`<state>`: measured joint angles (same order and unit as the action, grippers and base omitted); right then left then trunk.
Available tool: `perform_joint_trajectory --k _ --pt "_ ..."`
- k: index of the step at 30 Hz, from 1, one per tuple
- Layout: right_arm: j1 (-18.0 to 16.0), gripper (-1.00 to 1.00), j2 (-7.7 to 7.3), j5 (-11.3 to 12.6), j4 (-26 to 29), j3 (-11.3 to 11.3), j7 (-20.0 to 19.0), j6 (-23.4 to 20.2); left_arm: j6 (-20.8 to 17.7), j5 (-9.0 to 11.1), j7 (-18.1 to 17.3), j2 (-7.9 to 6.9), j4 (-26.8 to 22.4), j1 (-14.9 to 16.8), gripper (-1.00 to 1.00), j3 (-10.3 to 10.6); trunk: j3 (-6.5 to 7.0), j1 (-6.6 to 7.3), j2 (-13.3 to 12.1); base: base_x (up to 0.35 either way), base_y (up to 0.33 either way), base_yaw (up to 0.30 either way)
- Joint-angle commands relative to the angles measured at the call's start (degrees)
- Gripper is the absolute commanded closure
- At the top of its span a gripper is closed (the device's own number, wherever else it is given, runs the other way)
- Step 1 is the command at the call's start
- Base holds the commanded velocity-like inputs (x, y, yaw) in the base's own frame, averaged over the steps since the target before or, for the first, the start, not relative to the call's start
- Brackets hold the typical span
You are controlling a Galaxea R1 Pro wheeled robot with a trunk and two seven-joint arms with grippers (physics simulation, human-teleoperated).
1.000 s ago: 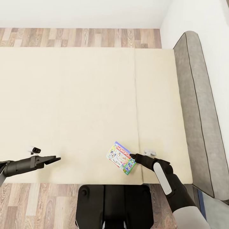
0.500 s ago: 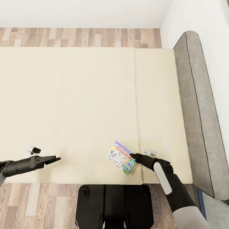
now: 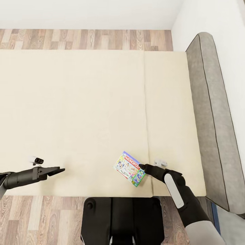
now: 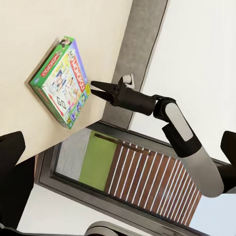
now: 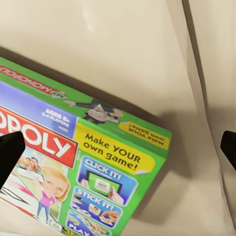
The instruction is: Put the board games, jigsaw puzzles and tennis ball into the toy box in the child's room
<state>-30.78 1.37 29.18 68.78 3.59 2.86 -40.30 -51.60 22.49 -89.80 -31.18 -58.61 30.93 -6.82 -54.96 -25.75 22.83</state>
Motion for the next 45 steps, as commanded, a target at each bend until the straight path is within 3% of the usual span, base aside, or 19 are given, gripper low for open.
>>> perform_joint_trajectory --k 1,13,45 --pt "-0.02 -1.0 -0.01 0.37 0.06 0.01 0.3 -0.22 -0.61 0.01 -0.2 -0.02 -0.01 0.01 -1.0 0.03 -0.13 -0.03 0.09 0.0 0.0 0.0" --pt "-0.04 -1.0 -0.05 0.35 0.04 0.02 0.3 -0.22 -0.59 0.01 -0.2 0.04 -0.01 0.01 -1.0 0.05 -1.09 -0.03 0.09 0.0 0.0 0.0" --pt "0.0 -1.0 0.03 0.35 0.12 0.02 0.29 -0.22 -0.54 0.01 -0.2 0.06 -0.01 0.01 -1.0 0.09 -1.16 -0.03 0.09 0.0 0.014 0.0"
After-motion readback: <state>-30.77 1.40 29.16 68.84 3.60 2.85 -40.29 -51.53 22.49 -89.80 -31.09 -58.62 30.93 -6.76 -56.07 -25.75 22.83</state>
